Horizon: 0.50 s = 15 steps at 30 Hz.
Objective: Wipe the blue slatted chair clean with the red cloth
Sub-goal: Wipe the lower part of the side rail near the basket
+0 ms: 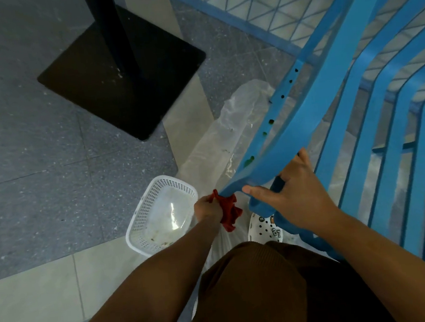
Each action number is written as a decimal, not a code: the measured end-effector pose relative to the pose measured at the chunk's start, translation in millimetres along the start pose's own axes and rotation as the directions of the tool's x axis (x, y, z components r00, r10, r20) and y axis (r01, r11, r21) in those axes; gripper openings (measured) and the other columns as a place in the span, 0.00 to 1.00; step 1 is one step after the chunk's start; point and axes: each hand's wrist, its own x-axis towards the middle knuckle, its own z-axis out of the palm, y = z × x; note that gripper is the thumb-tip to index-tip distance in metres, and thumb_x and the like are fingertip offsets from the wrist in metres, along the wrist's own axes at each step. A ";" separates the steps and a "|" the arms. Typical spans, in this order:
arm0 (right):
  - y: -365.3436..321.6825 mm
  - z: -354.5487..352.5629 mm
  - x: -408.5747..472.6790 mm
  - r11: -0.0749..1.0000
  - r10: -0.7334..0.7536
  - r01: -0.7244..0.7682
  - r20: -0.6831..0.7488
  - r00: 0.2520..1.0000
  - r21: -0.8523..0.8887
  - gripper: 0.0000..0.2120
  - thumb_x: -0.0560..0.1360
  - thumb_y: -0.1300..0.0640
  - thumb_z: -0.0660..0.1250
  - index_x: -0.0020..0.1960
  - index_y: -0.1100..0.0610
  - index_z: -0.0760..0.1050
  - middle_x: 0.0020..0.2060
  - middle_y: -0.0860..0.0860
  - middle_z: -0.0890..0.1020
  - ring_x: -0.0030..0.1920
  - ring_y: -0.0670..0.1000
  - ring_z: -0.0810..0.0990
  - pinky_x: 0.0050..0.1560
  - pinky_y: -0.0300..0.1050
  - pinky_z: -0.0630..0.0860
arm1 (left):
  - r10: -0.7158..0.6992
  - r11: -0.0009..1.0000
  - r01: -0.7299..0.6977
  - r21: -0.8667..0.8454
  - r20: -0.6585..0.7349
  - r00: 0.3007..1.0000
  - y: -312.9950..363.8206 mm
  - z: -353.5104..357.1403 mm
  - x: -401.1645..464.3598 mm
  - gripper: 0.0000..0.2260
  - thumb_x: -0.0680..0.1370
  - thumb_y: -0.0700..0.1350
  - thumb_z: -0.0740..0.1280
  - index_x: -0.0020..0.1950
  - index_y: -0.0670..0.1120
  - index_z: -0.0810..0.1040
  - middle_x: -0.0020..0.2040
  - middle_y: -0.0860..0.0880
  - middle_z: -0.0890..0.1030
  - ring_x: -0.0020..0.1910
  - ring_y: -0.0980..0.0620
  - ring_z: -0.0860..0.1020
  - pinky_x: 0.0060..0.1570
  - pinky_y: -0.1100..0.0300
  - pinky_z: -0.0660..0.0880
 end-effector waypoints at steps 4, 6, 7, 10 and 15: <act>-5.4 -2.1 -1.0 1.000 -0.007 0.007 0.007 1.000 0.031 0.17 0.73 0.39 0.71 0.53 0.49 0.86 0.53 0.29 0.72 0.64 0.21 0.56 0.70 0.74 0.62 | -0.049 0.999 0.049 0.002 -0.040 0.998 2.8 4.1 1.8 0.09 0.85 0.47 0.63 0.51 0.42 0.75 0.30 0.48 0.81 0.20 0.55 0.79 0.17 0.66 0.70; -6.3 -2.7 -2.1 1.000 0.000 0.000 0.005 1.000 0.028 0.16 0.73 0.41 0.71 0.53 0.50 0.86 0.52 0.33 0.75 0.64 0.20 0.55 0.70 0.74 0.63 | 0.005 0.998 0.000 0.056 -0.103 0.995 -3.1 5.6 0.2 0.07 0.84 0.47 0.65 0.59 0.46 0.76 0.43 0.48 0.83 0.30 0.55 0.81 0.28 0.65 0.76; -6.7 -2.6 -2.1 1.000 0.004 -0.004 0.001 1.000 0.023 0.17 0.73 0.40 0.71 0.53 0.50 0.86 0.52 0.36 0.77 0.63 0.20 0.55 0.70 0.74 0.63 | 0.042 0.998 -0.036 0.057 -0.111 0.993 -8.8 5.8 0.3 0.09 0.83 0.47 0.65 0.62 0.47 0.77 0.50 0.47 0.84 0.38 0.54 0.81 0.36 0.65 0.77; -7.5 -2.4 -1.6 1.000 0.018 -0.018 -0.014 1.000 0.010 0.20 0.73 0.37 0.68 0.53 0.51 0.86 0.51 0.43 0.81 0.63 0.21 0.58 0.70 0.73 0.64 | 0.130 0.990 -0.133 -0.044 -0.056 0.990 -25.8 5.3 -3.3 0.14 0.83 0.46 0.65 0.69 0.48 0.76 0.61 0.46 0.82 0.49 0.54 0.81 0.41 0.65 0.80; -11.3 -3.0 -2.9 1.000 0.025 -0.025 -0.002 1.000 0.010 0.13 0.72 0.44 0.76 0.52 0.51 0.86 0.49 0.34 0.78 0.60 0.25 0.64 0.69 0.74 0.64 | 0.115 0.993 -0.115 -0.021 -0.011 0.993 -31.8 6.4 0.5 0.13 0.82 0.43 0.67 0.66 0.50 0.79 0.55 0.50 0.85 0.50 0.55 0.84 0.50 0.58 0.83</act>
